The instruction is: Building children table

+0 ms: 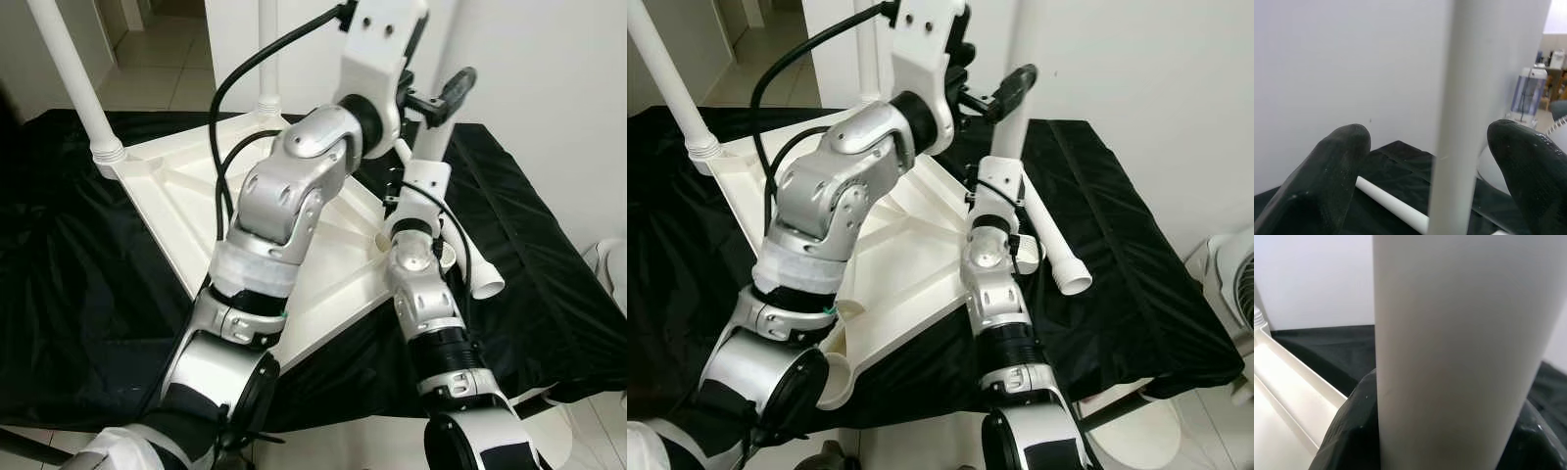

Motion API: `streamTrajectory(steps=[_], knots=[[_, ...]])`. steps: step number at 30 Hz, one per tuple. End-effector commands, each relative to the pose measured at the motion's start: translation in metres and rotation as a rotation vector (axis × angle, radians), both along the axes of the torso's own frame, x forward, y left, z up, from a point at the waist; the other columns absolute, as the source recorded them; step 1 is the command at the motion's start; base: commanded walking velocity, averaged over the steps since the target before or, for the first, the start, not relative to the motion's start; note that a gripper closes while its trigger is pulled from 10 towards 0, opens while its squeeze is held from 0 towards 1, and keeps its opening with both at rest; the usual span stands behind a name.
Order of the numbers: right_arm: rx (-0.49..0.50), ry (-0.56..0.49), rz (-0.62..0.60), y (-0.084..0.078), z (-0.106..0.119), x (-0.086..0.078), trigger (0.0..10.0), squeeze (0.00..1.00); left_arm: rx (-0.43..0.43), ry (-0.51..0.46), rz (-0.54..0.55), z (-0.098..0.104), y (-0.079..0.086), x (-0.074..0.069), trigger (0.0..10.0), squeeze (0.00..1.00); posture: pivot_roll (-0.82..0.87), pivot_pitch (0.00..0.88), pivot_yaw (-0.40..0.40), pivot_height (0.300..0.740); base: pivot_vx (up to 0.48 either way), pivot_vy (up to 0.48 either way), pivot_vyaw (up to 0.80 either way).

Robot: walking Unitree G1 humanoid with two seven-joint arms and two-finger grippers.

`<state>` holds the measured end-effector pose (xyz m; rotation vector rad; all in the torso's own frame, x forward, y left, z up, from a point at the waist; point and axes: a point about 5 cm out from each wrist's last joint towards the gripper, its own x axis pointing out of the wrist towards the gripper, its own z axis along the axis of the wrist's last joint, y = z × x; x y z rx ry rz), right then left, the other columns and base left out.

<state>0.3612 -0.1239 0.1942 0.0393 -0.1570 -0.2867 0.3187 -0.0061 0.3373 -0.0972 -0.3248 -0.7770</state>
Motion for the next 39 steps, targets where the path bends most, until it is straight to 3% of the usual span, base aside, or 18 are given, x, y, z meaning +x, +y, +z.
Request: streamTrajectory(steps=[1,5,8,11,15,16,18,21,24,25,26,29,32,35,39], knots=[[0.043,0.023,0.002,-0.001,-0.001,0.002,10.0,0.00,-0.010,0.018,-0.033,-0.004,-0.004,-0.003,10.0,0.00,0.07,0.000,-0.019,0.740,0.000,0.000,0.00],[0.110,0.050,-0.010,-0.020,-0.002,0.006,10.0,0.00,0.008,0.065,0.027,-0.027,0.009,0.005,10.0,0.00,0.07,0.000,-0.022,0.740,0.000,0.000,0.00],[0.092,-0.003,0.043,-0.029,0.005,0.005,10.0,0.00,0.051,0.080,0.058,-0.050,0.014,0.006,10.0,0.00,0.07,0.000,-0.023,0.740,0.000,0.000,0.00],[0.088,-0.008,0.055,-0.030,0.006,0.005,10.0,0.00,0.061,0.081,0.061,-0.053,0.015,0.006,10.0,0.00,0.07,0.000,-0.023,0.740,0.000,0.000,0.00],[0.052,-0.148,0.221,-0.030,0.020,-0.001,10.0,0.00,0.131,0.094,0.069,-0.079,0.015,0.005,10.0,0.00,0.08,0.000,-0.028,0.740,0.000,0.000,0.00],[0.034,-0.186,0.264,-0.031,0.025,-0.004,10.0,0.00,0.170,0.122,0.065,-0.095,0.014,0.005,10.0,0.00,0.08,0.000,-0.027,0.740,0.000,0.000,0.00],[0.034,-0.188,0.266,-0.031,0.026,-0.004,10.0,0.00,0.176,0.128,0.063,-0.098,0.014,0.005,10.0,0.00,0.08,0.000,-0.027,0.740,0.000,0.000,0.00],[0.033,-0.214,0.311,-0.029,0.030,-0.005,10.0,0.00,0.260,0.154,0.055,-0.121,0.010,0.003,10.0,0.00,0.08,0.000,-0.020,0.740,0.000,0.000,0.00],[0.033,-0.221,0.323,-0.029,0.031,-0.006,10.0,0.00,0.276,0.157,0.054,-0.125,0.010,0.002,10.0,0.00,0.08,0.000,-0.020,0.740,0.000,0.000,0.00],[0.020,-0.235,0.349,-0.026,0.034,-0.007,10.0,0.00,0.333,0.208,0.036,-0.146,0.007,0.001,10.0,0.00,0.08,0.000,-0.013,0.740,0.000,0.000,0.00],[0.020,-0.235,0.349,-0.026,0.034,-0.007,10.0,0.00,0.333,0.208,0.036,-0.146,0.007,0.001,10.0,0.00,0.08,0.000,-0.013,0.740,0.000,0.000,0.00],[0.013,-0.247,0.368,-0.026,0.035,-0.008,10.0,0.00,0.462,0.249,0.031,-0.176,0.008,0.000,10.0,0.00,0.08,0.000,-0.007,0.740,0.000,0.000,0.00],[0.010,-0.251,0.373,-0.026,0.035,-0.008,10.0,0.00,0.496,0.255,0.029,-0.183,0.008,-0.001,10.0,0.00,0.08,0.000,-0.007,0.740,0.000,0.000,0.00],[0.009,-0.257,0.382,-0.027,0.035,-0.009,10.0,0.00,0.615,0.270,0.047,-0.206,0.012,0.000,10.0,0.00,0.08,0.000,-0.001,0.740,0.000,0.000,0.00],[0.010,-0.258,0.385,-0.028,0.034,-0.009,10.0,0.00,0.647,0.307,0.056,-0.217,0.013,0.001,10.0,0.00,0.08,0.000,0.000,0.740,0.000,0.000,0.00]])
